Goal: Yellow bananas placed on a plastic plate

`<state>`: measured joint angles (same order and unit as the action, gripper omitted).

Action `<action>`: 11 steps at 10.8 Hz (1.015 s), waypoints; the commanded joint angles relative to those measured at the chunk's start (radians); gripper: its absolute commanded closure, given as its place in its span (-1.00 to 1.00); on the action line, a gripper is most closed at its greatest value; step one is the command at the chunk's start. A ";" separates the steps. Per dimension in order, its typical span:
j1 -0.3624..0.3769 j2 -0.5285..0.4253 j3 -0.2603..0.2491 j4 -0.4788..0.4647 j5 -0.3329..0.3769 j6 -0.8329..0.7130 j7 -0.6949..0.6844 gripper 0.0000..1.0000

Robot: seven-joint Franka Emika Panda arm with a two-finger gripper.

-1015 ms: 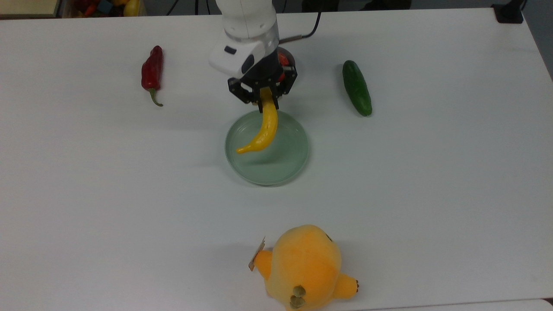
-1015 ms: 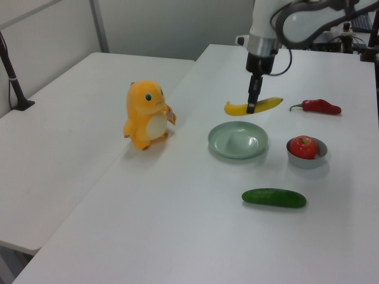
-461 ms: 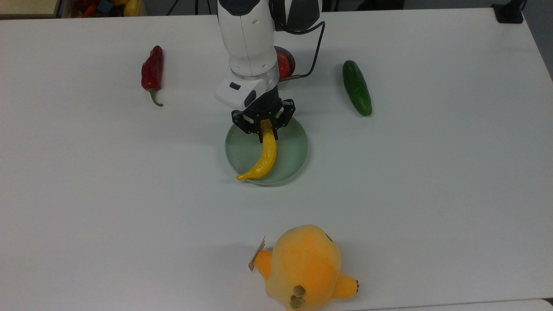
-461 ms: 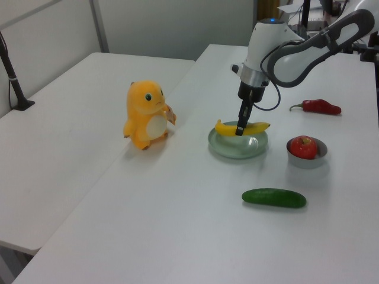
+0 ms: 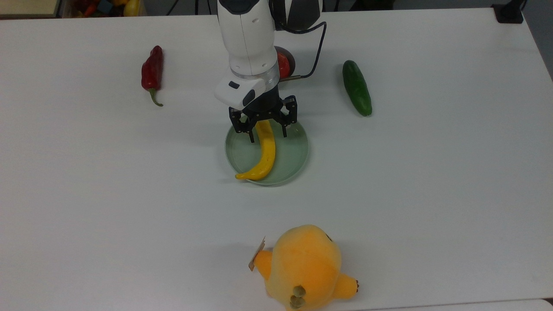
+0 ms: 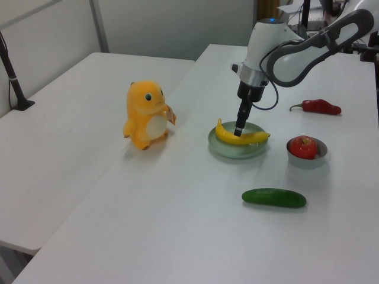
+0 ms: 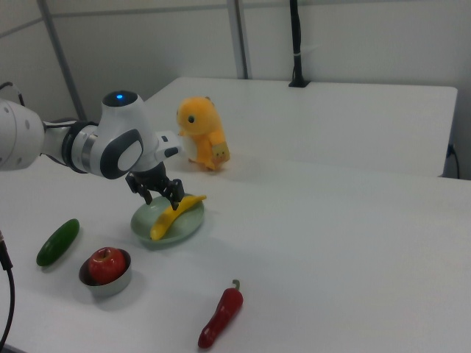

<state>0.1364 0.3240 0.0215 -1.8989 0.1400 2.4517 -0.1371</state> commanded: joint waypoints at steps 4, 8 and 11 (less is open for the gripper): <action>-0.021 -0.230 -0.012 0.072 -0.008 -0.342 0.194 -1.00; -0.092 -0.375 -0.020 0.183 -0.112 -0.751 0.292 -1.00; -0.106 -0.398 -0.020 0.222 -0.119 -0.878 0.347 -1.00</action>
<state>0.0255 -0.0672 0.0029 -1.6917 0.0347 1.6176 0.1734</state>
